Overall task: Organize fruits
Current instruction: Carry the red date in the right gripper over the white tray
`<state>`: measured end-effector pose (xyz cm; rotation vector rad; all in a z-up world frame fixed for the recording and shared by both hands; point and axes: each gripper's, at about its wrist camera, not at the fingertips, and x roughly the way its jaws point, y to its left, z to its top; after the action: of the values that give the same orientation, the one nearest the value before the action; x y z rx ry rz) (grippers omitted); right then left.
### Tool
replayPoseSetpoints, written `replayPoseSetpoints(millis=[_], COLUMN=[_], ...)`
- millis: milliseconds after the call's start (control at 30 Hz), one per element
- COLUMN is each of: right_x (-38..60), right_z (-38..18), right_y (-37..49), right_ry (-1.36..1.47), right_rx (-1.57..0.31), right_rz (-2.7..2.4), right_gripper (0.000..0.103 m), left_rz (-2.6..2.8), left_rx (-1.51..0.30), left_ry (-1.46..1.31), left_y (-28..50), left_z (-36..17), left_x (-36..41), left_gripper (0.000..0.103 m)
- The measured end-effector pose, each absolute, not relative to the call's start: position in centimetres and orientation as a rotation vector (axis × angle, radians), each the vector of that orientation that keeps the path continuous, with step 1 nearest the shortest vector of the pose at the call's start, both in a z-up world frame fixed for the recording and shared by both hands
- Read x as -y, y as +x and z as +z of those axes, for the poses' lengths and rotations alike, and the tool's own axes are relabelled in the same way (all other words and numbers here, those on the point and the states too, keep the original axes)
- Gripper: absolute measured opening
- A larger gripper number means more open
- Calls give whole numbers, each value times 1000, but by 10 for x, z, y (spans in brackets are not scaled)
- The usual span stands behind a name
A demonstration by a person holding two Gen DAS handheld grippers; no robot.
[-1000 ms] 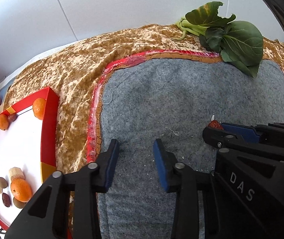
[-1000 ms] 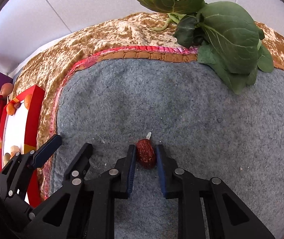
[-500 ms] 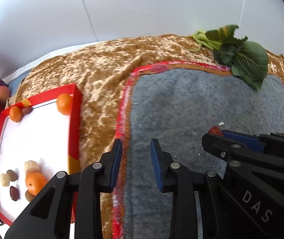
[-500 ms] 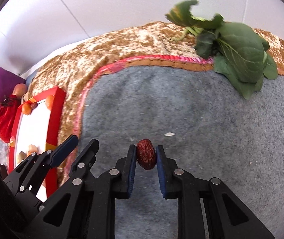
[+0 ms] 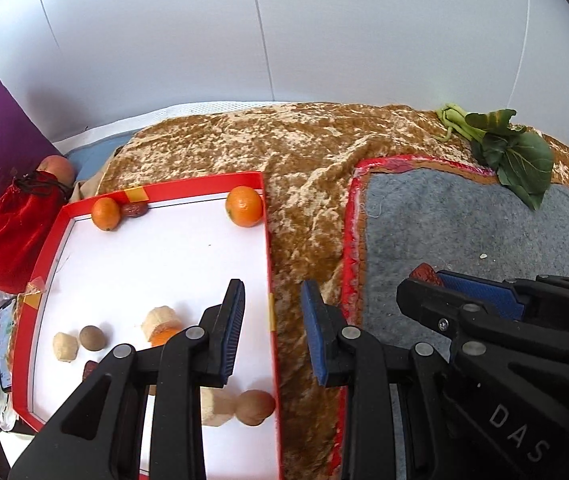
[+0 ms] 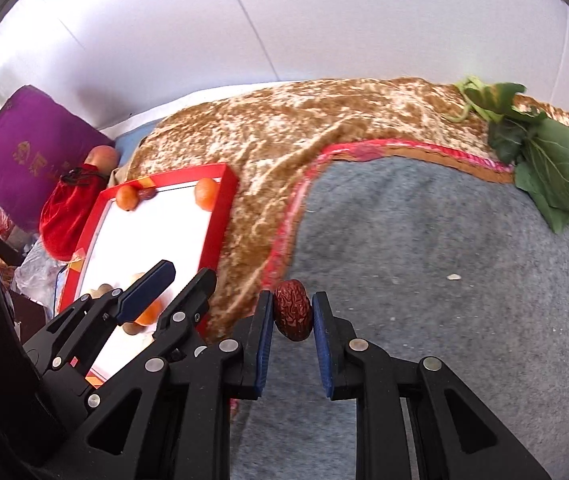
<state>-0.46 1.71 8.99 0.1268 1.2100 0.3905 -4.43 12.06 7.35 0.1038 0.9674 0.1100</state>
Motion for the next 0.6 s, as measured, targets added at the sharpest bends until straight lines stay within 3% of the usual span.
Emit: replayPoseSetpoints(millis=[600], right_x=[-85], right_z=[88], right_y=[-19], right_ry=[89], right_rx=[-1211], right_rz=[500], right_gripper=[19], left_rz=[195], left_rx=[-985], left_ry=[98], left_y=[-67], left_z=[73], left_x=[-180], left_gripper=[27])
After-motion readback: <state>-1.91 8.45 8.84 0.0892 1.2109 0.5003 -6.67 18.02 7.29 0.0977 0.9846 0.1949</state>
